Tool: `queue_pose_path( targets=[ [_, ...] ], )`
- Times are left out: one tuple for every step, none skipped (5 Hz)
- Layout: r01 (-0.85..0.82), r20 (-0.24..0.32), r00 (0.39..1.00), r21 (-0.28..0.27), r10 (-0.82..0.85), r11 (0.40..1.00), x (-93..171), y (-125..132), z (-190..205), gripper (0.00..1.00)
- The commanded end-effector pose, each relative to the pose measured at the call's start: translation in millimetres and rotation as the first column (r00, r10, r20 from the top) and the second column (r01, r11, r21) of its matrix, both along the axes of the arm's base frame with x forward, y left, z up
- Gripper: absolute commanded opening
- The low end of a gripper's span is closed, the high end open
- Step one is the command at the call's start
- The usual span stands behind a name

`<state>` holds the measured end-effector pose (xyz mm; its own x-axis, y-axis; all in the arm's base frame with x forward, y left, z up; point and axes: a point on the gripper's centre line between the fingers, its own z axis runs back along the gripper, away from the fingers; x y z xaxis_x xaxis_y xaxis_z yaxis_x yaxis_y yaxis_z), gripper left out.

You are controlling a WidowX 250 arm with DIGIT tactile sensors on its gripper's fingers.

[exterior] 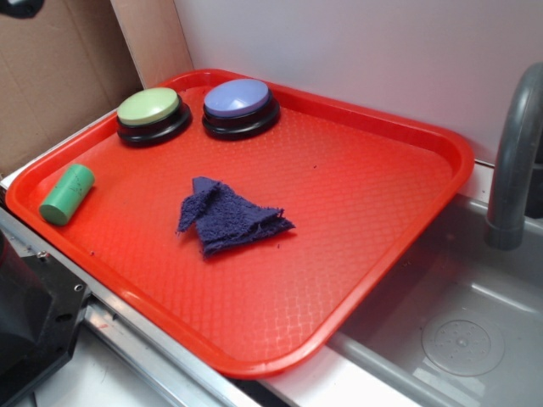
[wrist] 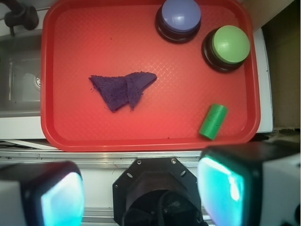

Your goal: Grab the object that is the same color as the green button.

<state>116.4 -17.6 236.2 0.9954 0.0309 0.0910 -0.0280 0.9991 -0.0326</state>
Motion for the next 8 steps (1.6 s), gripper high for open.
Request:
queue_pose_path(
  targets=[
    [0.000, 0.000, 1.000, 0.000, 0.000, 1.000, 0.0, 0.0, 0.0, 1.00],
    [0.024, 0.035, 0.999, -0.022, -0.024, 0.999, 5.0, 12.9, -11.4, 1.00],
    [0.007, 0.066, 0.998, -0.016, -0.006, 1.000, 9.3, 27.8, -25.7, 1.00],
    [-0.092, 0.060, 0.994, 0.013, 0.092, 0.996, 16.2, 53.6, -52.5, 1.00],
    [-0.173, 0.074, 0.983, 0.033, 0.170, 0.984, 19.1, 77.2, -77.3, 1.00],
    [-0.281, 0.064, 0.958, 0.029, 0.279, 0.959, 19.3, 100.7, -107.6, 1.00],
    [-0.358, 0.067, 0.932, 0.020, 0.356, 0.933, 18.2, 117.2, -132.3, 1.00],
    [-0.426, 0.075, 0.903, 0.020, 0.423, 0.905, 18.0, 129.3, -158.0, 1.00]
  ],
)
